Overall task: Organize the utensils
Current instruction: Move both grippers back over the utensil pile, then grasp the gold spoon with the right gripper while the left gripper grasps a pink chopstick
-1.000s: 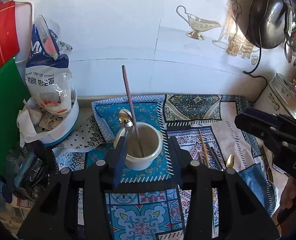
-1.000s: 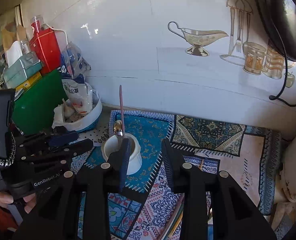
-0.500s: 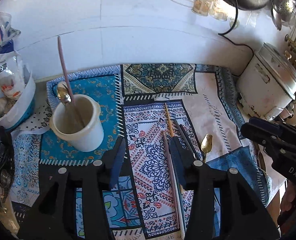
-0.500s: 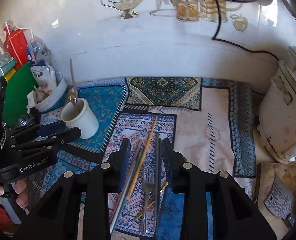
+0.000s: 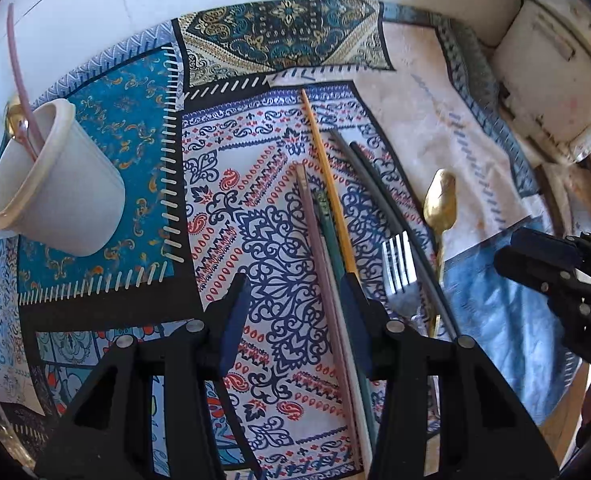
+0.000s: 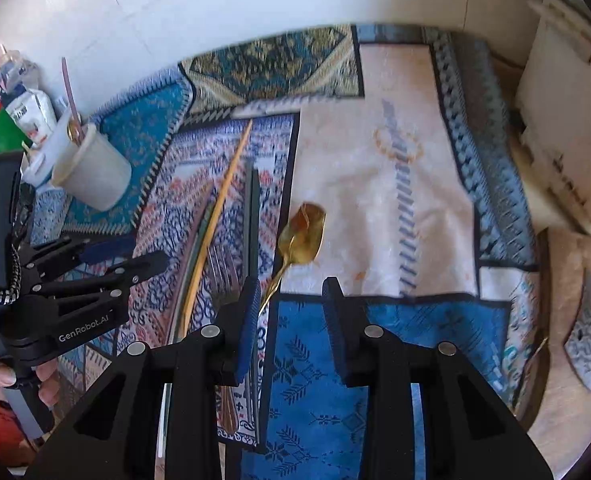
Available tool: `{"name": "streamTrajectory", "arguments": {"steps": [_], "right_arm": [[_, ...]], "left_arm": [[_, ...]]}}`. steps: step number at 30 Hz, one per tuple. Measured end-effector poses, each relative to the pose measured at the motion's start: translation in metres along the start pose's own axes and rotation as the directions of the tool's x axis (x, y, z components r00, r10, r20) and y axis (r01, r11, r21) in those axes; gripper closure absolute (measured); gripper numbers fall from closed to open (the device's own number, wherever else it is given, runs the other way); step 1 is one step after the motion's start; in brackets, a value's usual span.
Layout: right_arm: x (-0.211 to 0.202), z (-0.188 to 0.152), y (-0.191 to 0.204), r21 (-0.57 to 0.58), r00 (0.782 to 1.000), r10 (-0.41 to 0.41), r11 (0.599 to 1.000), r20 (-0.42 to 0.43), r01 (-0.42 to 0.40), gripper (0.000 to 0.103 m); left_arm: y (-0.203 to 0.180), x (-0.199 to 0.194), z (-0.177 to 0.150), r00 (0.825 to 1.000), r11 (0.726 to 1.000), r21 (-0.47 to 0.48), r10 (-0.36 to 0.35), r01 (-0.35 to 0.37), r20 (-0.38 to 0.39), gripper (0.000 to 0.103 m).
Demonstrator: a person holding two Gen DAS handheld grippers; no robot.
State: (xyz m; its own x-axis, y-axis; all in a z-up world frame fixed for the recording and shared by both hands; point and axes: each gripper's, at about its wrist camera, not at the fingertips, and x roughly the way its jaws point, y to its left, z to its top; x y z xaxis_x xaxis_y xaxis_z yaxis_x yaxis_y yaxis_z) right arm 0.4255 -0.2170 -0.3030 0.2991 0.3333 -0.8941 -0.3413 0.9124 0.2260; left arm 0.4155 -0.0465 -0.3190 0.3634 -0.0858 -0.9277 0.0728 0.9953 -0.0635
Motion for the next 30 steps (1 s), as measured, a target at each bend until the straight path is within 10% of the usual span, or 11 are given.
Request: {"name": "streamTrajectory", "arguments": {"steps": [30], "right_arm": [[0.05,0.018,0.004,-0.019,0.998,-0.057,0.998,0.007,0.057,0.084]], "left_arm": [[0.0,0.029,0.015,0.996,0.992,0.115,-0.048,0.056,-0.07,0.098]]}}
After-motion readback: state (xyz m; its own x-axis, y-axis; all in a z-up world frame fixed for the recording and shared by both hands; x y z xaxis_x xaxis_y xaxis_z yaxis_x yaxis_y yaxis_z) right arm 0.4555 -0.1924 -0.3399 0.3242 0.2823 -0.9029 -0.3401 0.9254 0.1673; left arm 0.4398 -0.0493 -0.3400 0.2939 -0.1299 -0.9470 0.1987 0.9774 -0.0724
